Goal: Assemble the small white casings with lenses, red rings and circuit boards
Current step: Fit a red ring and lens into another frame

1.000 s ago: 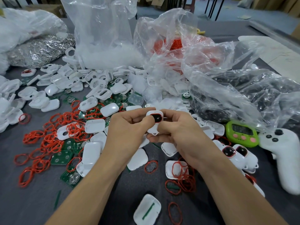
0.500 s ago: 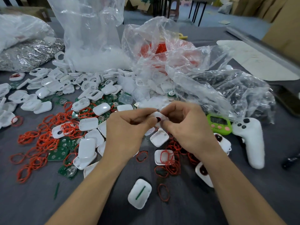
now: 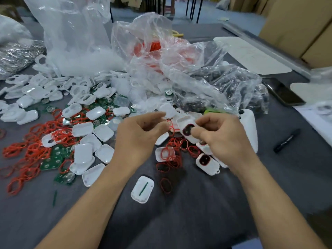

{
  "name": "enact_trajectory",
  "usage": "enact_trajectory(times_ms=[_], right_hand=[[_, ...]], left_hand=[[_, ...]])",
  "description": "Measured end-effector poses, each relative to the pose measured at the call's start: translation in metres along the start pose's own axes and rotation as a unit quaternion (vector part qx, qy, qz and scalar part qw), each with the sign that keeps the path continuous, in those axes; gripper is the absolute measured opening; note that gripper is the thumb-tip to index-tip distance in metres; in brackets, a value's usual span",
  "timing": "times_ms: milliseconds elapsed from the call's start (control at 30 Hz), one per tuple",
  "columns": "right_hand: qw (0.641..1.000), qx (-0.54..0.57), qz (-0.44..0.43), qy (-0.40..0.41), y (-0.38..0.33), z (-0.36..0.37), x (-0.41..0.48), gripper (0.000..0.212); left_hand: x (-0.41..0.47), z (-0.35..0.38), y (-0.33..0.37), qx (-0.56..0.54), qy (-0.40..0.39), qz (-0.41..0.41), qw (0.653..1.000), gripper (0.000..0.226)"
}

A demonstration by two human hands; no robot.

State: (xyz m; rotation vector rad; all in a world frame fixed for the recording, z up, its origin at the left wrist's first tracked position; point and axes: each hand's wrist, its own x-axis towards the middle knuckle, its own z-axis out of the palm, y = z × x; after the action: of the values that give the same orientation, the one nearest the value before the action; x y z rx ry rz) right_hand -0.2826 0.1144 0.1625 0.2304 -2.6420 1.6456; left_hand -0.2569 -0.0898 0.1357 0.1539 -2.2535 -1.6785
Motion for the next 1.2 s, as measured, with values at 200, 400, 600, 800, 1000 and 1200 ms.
enact_trajectory(times_ms=[200,400,600,800,1000,1200], right_hand=[[0.983,-0.182,0.003,-0.029,0.008,-0.016,-0.019,0.012],[0.979,-0.174,-0.073,0.079,-0.01,-0.017,0.002,0.019],[0.955,-0.286,-0.043,-0.072,-0.022,0.026,0.057,0.027],[0.926,-0.35,-0.055,-0.133,-0.02,0.054,0.073,0.029],[0.924,-0.35,-0.094,-0.123,-0.024,0.074,0.079,0.022],[0.922,-0.345,-0.139,-0.105,-0.014,0.081,0.071,0.029]], left_hand=[[-0.001,-0.004,-0.005,0.135,0.055,0.012,0.989,0.026],[0.004,-0.006,-0.011,0.257,0.031,0.012,0.966,0.054],[0.005,-0.006,-0.018,0.282,-0.098,0.032,0.954,0.071],[0.014,-0.012,-0.031,0.294,-0.016,0.037,0.955,0.071],[0.02,-0.01,-0.031,0.339,0.008,0.067,0.938,0.041],[0.019,-0.015,-0.028,0.26,0.102,0.047,0.959,0.015]])
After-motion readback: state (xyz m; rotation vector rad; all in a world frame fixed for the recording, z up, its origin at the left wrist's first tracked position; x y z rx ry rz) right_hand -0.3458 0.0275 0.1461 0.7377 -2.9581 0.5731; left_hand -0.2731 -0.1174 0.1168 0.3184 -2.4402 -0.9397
